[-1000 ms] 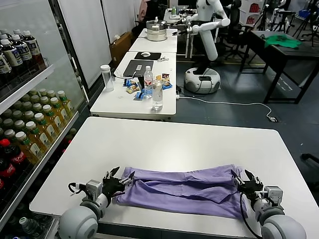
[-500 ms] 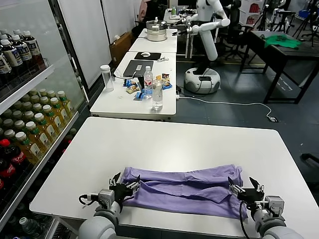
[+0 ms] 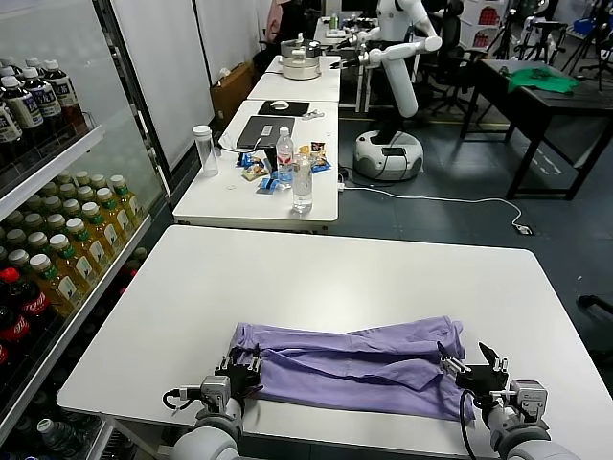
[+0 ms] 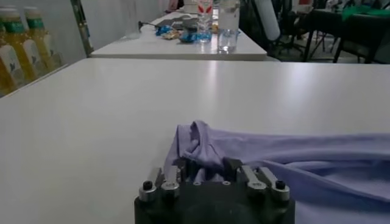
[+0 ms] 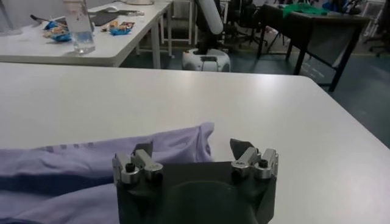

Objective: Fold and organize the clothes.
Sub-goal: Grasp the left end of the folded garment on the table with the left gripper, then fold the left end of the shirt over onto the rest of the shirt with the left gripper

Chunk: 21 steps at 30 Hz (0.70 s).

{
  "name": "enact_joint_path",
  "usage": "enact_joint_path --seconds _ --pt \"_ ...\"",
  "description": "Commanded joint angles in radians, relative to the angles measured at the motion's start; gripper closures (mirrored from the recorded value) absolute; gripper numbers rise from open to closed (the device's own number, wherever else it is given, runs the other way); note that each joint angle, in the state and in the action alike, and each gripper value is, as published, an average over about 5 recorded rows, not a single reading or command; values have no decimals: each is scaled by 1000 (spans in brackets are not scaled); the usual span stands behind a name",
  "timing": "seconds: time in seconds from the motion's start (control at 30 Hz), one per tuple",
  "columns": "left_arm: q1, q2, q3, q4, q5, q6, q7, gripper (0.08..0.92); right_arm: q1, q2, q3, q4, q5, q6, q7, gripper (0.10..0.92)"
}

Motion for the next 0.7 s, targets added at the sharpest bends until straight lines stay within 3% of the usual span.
enact_joint_path --seconds 0.03,0.2,0.33,0.53,0.7 --pt "-2 -12 -23 20 -9 1 -12 649 0 0 2 4 3 0 1 203" --pt "-23 62 -110 10 -74 1 2 796 10 -6 6 2 15 -1 4 203" --pt "-27 164 -228 -13 -143 1 25 884 14 -10 9 2 22 0 5 203" --pt "-34 313 -424 -13 -253 4 54 895 16 -11 14 5 28 0 6 203" --pt "-32 366 -546 -47 -364 23 58 895 10 -2 13 9 24 2 6 203"
